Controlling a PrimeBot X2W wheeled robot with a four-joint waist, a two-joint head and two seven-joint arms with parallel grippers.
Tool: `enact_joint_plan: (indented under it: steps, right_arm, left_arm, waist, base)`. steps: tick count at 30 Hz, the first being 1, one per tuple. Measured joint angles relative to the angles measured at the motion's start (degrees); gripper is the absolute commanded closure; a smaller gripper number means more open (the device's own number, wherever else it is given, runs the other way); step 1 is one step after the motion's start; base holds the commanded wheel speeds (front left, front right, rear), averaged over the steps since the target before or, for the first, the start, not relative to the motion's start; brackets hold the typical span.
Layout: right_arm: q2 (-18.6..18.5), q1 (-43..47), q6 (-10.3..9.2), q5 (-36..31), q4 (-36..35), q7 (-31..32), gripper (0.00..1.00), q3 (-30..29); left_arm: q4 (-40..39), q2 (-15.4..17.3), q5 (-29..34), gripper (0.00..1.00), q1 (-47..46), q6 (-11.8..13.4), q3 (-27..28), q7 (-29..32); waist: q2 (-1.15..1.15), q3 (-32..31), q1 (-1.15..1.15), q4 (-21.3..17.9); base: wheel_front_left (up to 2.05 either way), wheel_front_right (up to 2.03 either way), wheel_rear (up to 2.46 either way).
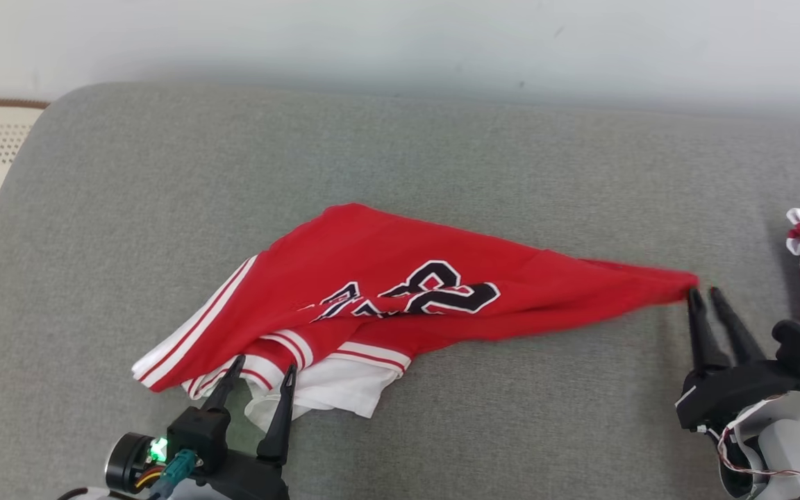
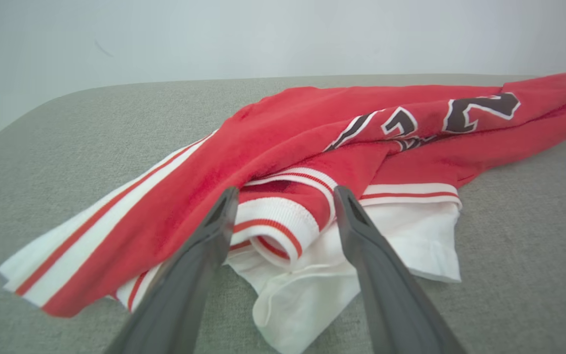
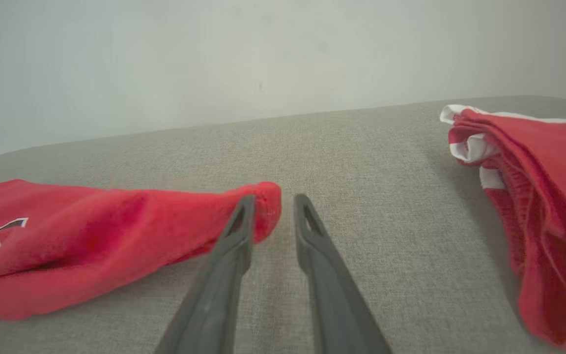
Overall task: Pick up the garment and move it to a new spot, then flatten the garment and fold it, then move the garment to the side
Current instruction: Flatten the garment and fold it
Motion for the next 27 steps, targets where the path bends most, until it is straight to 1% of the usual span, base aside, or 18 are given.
enact_joint_plan:
  steps: [4, 6, 10, 14, 18, 19, 25, 26, 27]
  right_arm:
    - [0.43, 0.94, 0.0, -0.86, -0.77, -0.02, 0.0, -2.31]
    - [1.0, 1.58, 0.0, -1.59, -1.35, -0.02, 0.0, -3.55]
    - [2.29, 2.44, 0.0, -3.09, -2.46, -0.02, 0.0, -4.88]
    - [3.56, 2.61, 0.0, -3.9, -2.99, -0.02, 0.0, -4.39]
    - [4.3, 2.29, 0.0, -4.23, -2.93, -0.01, 0.0, -2.82]
    - [4.39, 2.08, 0.0, -4.28, -2.99, -0.02, 0.0, -2.52]
    - [4.55, 1.78, 0.0, -4.33, -3.09, -0.01, 0.0, -2.23]
    - [4.58, 1.75, 0.0, -4.33, -3.11, -0.01, 0.0, -2.29]
    - [4.61, 1.72, 0.0, -4.33, -3.2, -0.01, 0.0, -2.38]
  left_arm:
    - [-0.27, 0.02, -0.01, 0.0, 0.0, -0.13, 1.22, 0.01]
    - [-0.85, 0.07, 0.0, 0.0, -0.05, 0.26, 1.96, 0.0]
    - [-0.29, 0.75, 0.2, 0.0, -0.65, 0.2, 3.07, 0.01]
    - [3.64, 2.43, 1.16, 0.0, -3.67, -0.31, 3.2, 0.0]
    - [9.78, 4.17, 2.57, 0.0, -7.38, -0.83, 2.26, 0.01]
    - [11.55, 4.49, 2.71, 0.0, -8.33, -1.38, 1.91, 0.0]
    - [16.38, 4.82, 3.49, 0.0, -12.38, -2.6, -0.45, 0.0]
    - [16.69, 4.79, 3.49, 0.05, -12.72, -2.58, -0.57, 0.0]
    - [17.08, 4.81, 3.48, 0.2, -13.17, -2.56, -0.64, 0.01]
  waist:
    - [0.0, -0.73, 0.0, -0.86]
    - [0.0, -0.92, 0.0, -1.09]
    - [0.0, -1.06, 0.0, -1.29]
    - [0.0, -0.89, 0.0, -1.7]
    - [0.0, -0.38, 0.0, -2.4]
    - [0.0, -0.23, 0.0, -2.61]
    - [0.0, 0.88, 0.0, -3.73]
    - [0.0, 1.07, 0.0, -3.86]
    - [0.0, 1.25, 0.0, -3.99]
  base:
    - [0.0, 0.0, 0.0]
    - [0.0, 0.0, 0.0]
    - [0.0, 0.0, 0.0]
    - [0.0, 0.0, 0.0]
    - [0.0, 0.0, 0.0]
    - [0.0, 0.0, 0.0]
    - [0.0, 0.0, 0.0]
    - [0.0, 0.0, 0.0]
    - [0.0, 0.0, 0.0]
